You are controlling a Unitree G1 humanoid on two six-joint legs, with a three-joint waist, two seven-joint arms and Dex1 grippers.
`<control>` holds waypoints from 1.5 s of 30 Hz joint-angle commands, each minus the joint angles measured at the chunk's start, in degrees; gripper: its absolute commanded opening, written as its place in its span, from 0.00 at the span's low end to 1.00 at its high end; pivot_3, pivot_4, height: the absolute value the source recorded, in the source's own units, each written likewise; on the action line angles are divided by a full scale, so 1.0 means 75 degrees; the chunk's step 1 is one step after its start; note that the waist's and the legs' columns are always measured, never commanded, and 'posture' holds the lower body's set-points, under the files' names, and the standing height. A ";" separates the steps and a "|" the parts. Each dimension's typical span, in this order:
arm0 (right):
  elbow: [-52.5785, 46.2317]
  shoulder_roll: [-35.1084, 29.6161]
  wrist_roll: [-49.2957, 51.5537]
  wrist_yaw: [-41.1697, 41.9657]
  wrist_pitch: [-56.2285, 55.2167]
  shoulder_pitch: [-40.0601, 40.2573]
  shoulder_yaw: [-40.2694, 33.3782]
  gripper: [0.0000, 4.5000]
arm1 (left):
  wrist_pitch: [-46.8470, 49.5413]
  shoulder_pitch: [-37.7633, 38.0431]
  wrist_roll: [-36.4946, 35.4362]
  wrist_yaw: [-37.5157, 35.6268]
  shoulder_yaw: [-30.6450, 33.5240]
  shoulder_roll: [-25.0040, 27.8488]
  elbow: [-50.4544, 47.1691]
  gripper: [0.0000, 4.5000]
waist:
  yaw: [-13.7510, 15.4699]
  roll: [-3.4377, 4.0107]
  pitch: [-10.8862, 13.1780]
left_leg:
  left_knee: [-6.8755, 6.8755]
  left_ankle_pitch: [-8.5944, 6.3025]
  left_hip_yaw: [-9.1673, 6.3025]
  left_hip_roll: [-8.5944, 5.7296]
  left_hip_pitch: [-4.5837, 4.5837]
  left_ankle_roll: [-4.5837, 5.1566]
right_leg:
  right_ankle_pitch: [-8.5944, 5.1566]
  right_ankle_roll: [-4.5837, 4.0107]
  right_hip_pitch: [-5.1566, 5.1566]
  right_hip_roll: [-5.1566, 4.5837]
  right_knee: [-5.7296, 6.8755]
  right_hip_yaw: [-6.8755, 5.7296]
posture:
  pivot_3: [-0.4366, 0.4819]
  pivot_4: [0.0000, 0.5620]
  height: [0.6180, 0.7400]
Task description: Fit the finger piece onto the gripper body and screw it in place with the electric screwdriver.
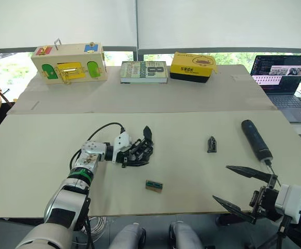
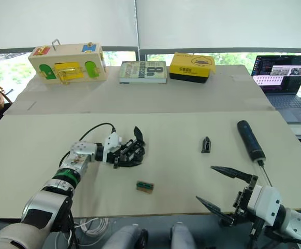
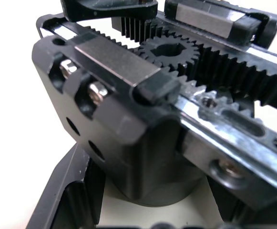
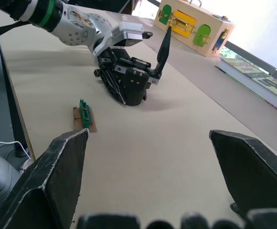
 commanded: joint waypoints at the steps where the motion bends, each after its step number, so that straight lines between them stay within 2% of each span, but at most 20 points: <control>1: -0.0174 0.0001 0.0057 -0.0018 -0.0091 -0.0015 -0.0199 1.00 | 0.1401 0.0559 -0.0585 0.0443 0.0266 -0.0142 -0.1710 0.53 | -0.0022 0.0000 0.0000 | 0.0000 0.0000 0.0000 -0.0001 -0.0002 0.0001 | 0.0000 0.0000 -0.0002 0.0000 -0.0001 0.0002 | 0.48 0.27 1.00; 7: -0.0002 0.0032 -0.0094 0.0070 -0.0177 -0.0079 -0.0061 1.00 | 0.3698 0.2136 0.0062 0.2884 -0.0086 -0.0378 -0.5815 0.53 | 0.0066 -0.0001 0.0001 | 0.0003 -0.0011 0.0000 -0.0008 -0.0019 0.0016 | 0.0005 -0.0008 -0.0007 -0.0004 -0.0006 0.0011 | 0.48 0.27 1.00; 12: 0.0062 0.0128 -0.0211 0.0060 -0.0238 -0.0171 0.0098 1.00 | 0.4525 0.2987 0.0521 0.4371 -0.0229 -0.0614 -0.7260 0.53 | 0.0122 0.0000 0.0002 | 0.0003 -0.0012 0.0000 -0.0004 -0.0029 0.0013 | 0.0005 -0.0008 -0.0025 -0.0003 -0.0002 0.0011 | 0.48 0.27 1.00; 19: 0.0196 0.0149 -0.0269 0.0115 -0.0298 -0.0314 0.0172 1.00 | 0.4269 0.3432 0.0796 0.5325 -0.0524 -0.0896 -0.7427 0.53 | 0.0168 -0.0001 0.0003 | 0.0003 -0.0007 0.0002 -0.0004 -0.0006 0.0000 | 0.0002 0.0003 0.0002 -0.0006 -0.0004 0.0007 | 0.48 0.27 1.00; 34: 0.0224 0.0175 -0.0292 0.0151 -0.0353 -0.0335 0.0145 1.00 | 0.4326 0.3830 0.0722 0.5730 -0.0755 -0.0963 -0.7338 0.53 | 0.0214 0.0003 0.0000 | 0.0003 -0.0006 0.0003 -0.0003 -0.0001 -0.0001 | 0.0002 0.0007 0.0005 -0.0007 -0.0005 0.0005 | 0.48 0.27 1.00; 36: 0.0227 0.0177 -0.0294 0.0150 -0.0352 -0.0334 0.0144 1.00 | 0.4445 0.3837 0.0620 0.5692 -0.0736 -0.0972 -0.7340 0.76 | 0.0212 0.0004 -0.0001 | 0.0003 -0.0006 0.0004 -0.0003 0.0001 -0.0001 | 0.0002 0.0008 0.0007 -0.0007 -0.0004 0.0005 | 0.48 0.27 1.00; 39: 0.0172 0.0211 -0.0258 0.0169 -0.0374 -0.0155 0.0045 1.00 | 0.4581 0.3915 0.0343 0.5453 -0.0590 -0.0802 -0.7470 0.99 | 0.0206 0.0004 -0.0001 | 0.0003 -0.0006 0.0004 -0.0003 0.0002 -0.0001 | 0.0002 0.0008 0.0007 -0.0007 -0.0004 0.0005 | 0.48 0.27 1.00; 45: 0.0072 0.0253 -0.0111 0.0174 -0.0432 0.0303 -0.0314 1.00 | 0.4888 0.4321 -0.0558 0.4469 -0.0010 0.0249 -0.8080 0.99 | 0.0138 0.0006 -0.0001 | 0.0002 -0.0007 0.0003 0.0004 0.0000 -0.0001 | -0.0007 -0.0005 -0.0002 -0.0003 0.0001 0.0007 | 0.48 0.27 1.00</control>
